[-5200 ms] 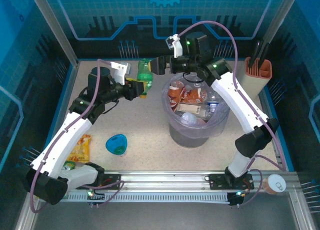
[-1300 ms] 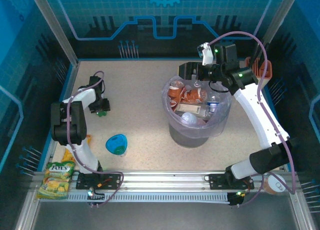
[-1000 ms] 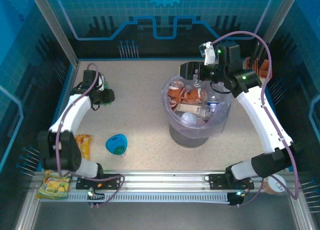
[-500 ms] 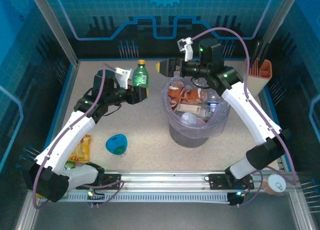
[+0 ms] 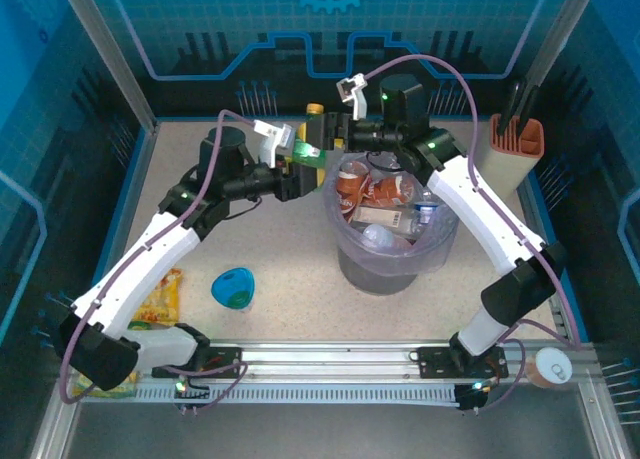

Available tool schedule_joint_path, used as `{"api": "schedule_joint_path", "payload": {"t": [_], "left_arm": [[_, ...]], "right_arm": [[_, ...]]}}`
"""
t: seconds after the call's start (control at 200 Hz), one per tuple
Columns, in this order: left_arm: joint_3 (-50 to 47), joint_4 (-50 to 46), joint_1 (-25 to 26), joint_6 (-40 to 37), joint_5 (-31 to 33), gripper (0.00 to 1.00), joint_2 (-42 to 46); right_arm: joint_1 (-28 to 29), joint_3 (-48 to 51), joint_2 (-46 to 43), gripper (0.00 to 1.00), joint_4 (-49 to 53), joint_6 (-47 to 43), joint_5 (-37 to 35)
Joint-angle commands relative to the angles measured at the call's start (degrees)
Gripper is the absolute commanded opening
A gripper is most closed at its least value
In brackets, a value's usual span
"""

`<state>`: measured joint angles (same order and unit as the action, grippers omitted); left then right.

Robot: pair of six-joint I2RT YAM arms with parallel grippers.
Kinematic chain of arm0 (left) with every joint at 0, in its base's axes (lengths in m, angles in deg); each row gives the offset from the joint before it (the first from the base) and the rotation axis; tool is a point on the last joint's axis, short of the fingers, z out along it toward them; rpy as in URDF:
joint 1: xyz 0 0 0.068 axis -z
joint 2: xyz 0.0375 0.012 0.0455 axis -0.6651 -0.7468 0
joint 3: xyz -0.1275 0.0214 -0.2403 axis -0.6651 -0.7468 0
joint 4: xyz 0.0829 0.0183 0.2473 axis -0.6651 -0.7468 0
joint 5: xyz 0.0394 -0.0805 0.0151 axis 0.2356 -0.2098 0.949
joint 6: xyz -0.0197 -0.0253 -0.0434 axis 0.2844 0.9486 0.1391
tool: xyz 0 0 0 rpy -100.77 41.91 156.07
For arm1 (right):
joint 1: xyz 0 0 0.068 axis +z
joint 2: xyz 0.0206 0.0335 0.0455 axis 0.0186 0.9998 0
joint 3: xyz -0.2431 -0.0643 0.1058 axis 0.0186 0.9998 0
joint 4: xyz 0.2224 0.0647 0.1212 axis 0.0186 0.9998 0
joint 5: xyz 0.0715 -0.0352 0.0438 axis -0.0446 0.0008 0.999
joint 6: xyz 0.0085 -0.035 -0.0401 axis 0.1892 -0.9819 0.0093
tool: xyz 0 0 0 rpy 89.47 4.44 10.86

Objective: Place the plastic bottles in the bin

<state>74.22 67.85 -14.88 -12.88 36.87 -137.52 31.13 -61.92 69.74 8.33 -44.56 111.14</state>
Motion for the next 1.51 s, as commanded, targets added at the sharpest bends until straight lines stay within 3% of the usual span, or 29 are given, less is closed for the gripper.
{"api": "schedule_joint_path", "payload": {"t": [0.0,0.33,0.51,0.6,0.635,0.75,0.79,1.001,1.076,1.236,1.501], "left_arm": [[3.0,2.8,1.1,-0.2,-2.7,0.37,-1.5],[4.2,3.8,1.8,0.7,-2.5,0.43,-3.2],[3.4,4.4,1.8,1.2,-1.2,0.49,-2.6],[2.1,5.3,1.8,1.0,-0.5,0.54,-1.9],[1.5,5.9,1.8,1.1,-0.2,0.58,-1.6],[0.1,6.3,1.8,0.7,2.1,0.92,0.1],[-0.1,6.2,1.8,0.5,2.7,0.99,0.8],[0.3,1.4,1.8,0.0,4.5,0.96,0.9],[0.2,-0.4,1.8,0.3,5.1,0.93,-0.4],[0.7,-2.2,2.1,0.9,8.4,0.86,-3.3],[8.2,-5.5,5.5,-1.9,12.5,0.68,-8.3]], "right_arm": [[0.9,-0.1,0.6,0.8,-2.4,1.6,2.0],[-0.7,-1.5,0.0,0.53,-1.9,0.0,0.8],[-1.5,-1.4,-0.7,0.42,-3.5,0.3,0.4],[-1.8,-1.2,-0.6,0.41,-4.6,0.7,0.2],[-1.9,-1.2,-0.6,0.41,-5.0,0.9,-0.2],[-2.6,-1.4,-0.8,0.39,-5.4,0.8,-1.0],[-3.1,-1.5,-1.1,0.38,-5.5,0.5,-1.3],[-10.9,-0.4,-6.1,0.35,-0.8,-3.9,-3.4],[-14.0,-1.6,-8.0,0.35,6.1,-7.6,-4.2],[-16.1,-6.3,-12.1,0.35,24.4,-20.9,-12.8],[-20.0,-6.7,-18.0,0.33,38.3,-29.0,-22.3]]}}
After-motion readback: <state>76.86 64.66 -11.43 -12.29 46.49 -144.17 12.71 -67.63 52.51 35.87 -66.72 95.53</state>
